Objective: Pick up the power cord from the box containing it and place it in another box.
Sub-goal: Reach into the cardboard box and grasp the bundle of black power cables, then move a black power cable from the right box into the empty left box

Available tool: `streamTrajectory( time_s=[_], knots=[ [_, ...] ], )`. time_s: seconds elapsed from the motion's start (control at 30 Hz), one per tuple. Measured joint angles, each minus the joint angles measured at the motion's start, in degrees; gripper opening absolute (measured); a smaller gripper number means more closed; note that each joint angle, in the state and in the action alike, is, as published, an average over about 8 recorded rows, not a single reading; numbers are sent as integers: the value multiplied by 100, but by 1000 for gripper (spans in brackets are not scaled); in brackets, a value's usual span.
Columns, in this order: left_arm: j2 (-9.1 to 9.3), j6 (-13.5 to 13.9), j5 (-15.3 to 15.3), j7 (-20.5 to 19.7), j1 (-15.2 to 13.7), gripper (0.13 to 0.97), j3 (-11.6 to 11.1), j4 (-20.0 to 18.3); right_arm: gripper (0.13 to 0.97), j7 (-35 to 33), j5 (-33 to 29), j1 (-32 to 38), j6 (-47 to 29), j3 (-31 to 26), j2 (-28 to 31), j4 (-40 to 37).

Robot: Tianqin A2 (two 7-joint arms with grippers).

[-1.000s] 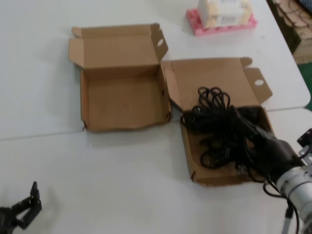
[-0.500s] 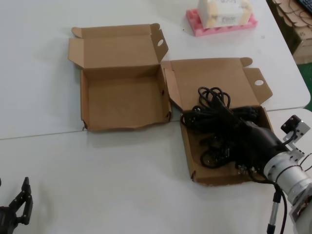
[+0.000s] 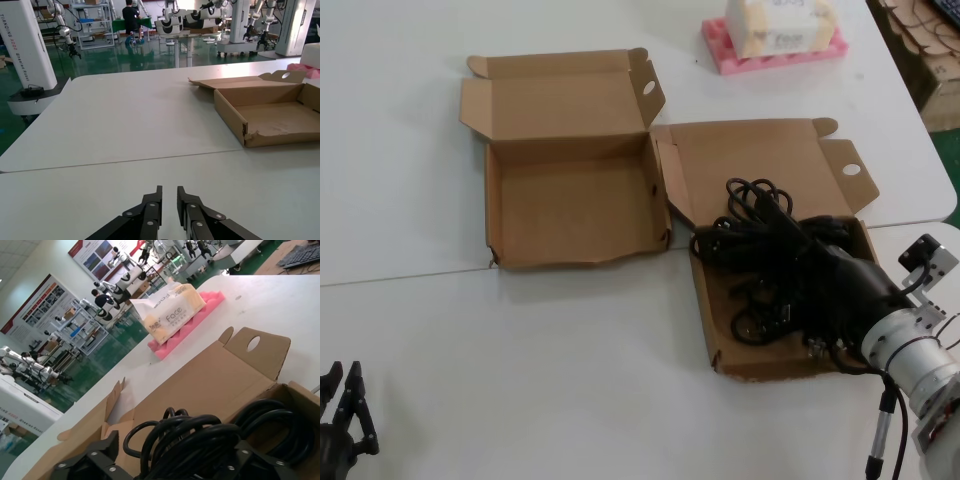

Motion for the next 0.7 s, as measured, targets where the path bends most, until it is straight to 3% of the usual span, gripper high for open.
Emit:
streamTrajectory(
  time_s=[0.17,0.37,0.7],
  knots=[
    [0,0,0,0,0,221,0,0,674,0,-3,-35,47,-15,-20,57],
    [0,0,0,0,0,187,0,0,518,0,0,-109,121,-78,-45,165],
    [0,0,0,0,0,164,0,0,334,0,78,-201,298,-199,-64,375]
  ],
)
